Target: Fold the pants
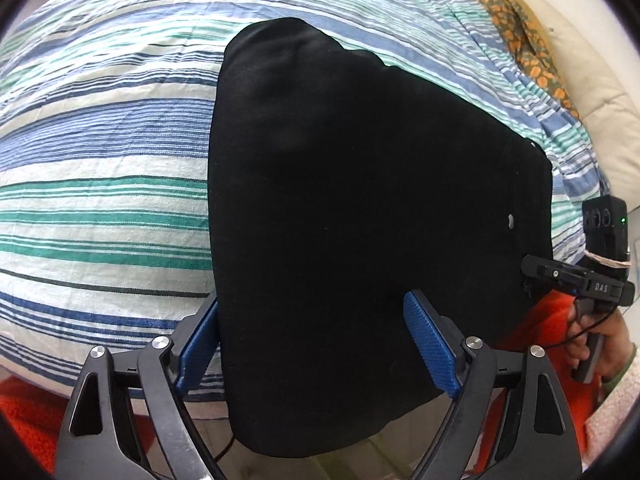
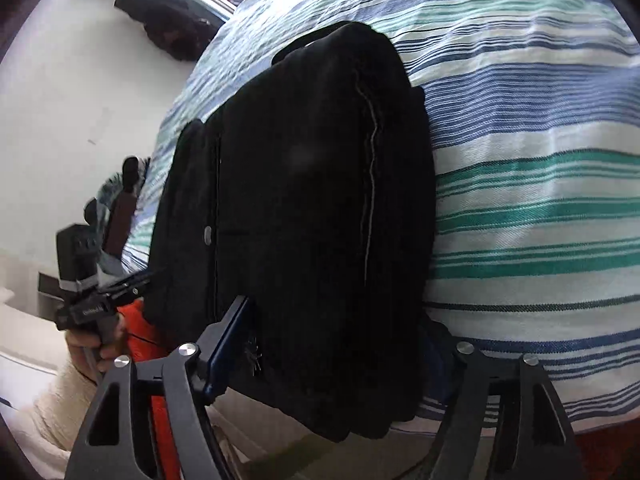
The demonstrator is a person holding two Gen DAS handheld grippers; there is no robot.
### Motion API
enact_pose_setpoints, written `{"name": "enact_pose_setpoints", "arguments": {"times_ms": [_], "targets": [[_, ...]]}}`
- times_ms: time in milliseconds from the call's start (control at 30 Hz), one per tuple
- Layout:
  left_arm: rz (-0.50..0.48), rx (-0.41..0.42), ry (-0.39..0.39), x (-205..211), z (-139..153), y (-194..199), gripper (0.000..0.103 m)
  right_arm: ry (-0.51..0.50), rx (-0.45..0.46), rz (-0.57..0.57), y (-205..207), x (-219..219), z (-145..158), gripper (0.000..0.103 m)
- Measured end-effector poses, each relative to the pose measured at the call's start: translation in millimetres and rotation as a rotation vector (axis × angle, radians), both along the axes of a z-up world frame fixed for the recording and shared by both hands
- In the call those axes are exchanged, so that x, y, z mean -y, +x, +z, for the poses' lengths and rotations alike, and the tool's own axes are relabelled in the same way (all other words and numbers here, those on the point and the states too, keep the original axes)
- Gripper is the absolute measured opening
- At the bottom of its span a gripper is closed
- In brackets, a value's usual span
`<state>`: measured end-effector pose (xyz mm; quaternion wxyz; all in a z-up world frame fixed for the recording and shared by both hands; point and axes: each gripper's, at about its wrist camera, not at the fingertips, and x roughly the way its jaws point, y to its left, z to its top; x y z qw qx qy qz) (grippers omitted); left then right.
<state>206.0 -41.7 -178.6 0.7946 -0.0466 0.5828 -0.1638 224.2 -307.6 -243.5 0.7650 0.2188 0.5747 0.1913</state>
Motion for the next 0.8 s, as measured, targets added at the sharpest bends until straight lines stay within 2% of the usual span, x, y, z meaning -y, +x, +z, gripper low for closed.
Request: {"name": "enact_pose_setpoints", "arguments": {"times_ms": [33, 67, 100, 167, 200, 300, 500, 600, 733, 767, 800], "targets": [[0.003, 0.004, 0.012, 1.6, 0.4, -0.9, 0.08, -0.02, 0.0, 0.008, 1.2, -2.6, 2.3, 0.06], [0.007, 0.013, 0.023, 3.1, 1.5, -1.5, 0.071, -0.045, 0.011, 0.023, 2.5, -5.8, 6.6, 0.056], [0.008, 0.025, 0.037, 4.8, 3.9, -3.3, 0.054, -0.085, 0.03, 0.046, 2.3, -12.1, 11.8, 0.051], [-0.002, 0.055, 0.057, 9.4, 12.3, -8.2, 0.03, -0.161, 0.07, 0.079, -0.2, -25.7, 23.2, 0.045], [-0.009, 0.075, 0.076, 13.2, 18.2, -11.5, 0.023, -0.191, 0.088, 0.089, -1.5, -30.7, 28.6, 0.042], [-0.046, 0.141, 0.12, 26.9, 40.1, -22.5, 0.018, -0.254, 0.15, 0.12, -5.1, -42.3, 49.2, 0.036], [-0.111, 0.282, 0.078, 44.7, 104.0, -30.0, 0.017, -0.256, 0.28, 0.142, -1.4, -59.2, 99.3, 0.033], [-0.098, 0.343, 0.07, 43.5, 130.8, -13.1, 0.017, -0.243, 0.356, 0.133, 17.1, -62.9, 129.0, 0.033], [-0.043, 0.447, 0.084, 33.5, 162.1, 34.9, 0.018, -0.262, 0.456, 0.095, 67.4, -70.5, 161.6, 0.033], [-0.027, 0.478, 0.1, 29.4, 165.0, 50.8, 0.019, -0.266, 0.473, 0.079, 81.8, -70.7, 165.9, 0.033], [-0.007, 0.504, 0.124, 27.2, 169.6, 63.1, 0.024, -0.272, 0.47, 0.073, 96.5, -71.1, 167.6, 0.036]]}}
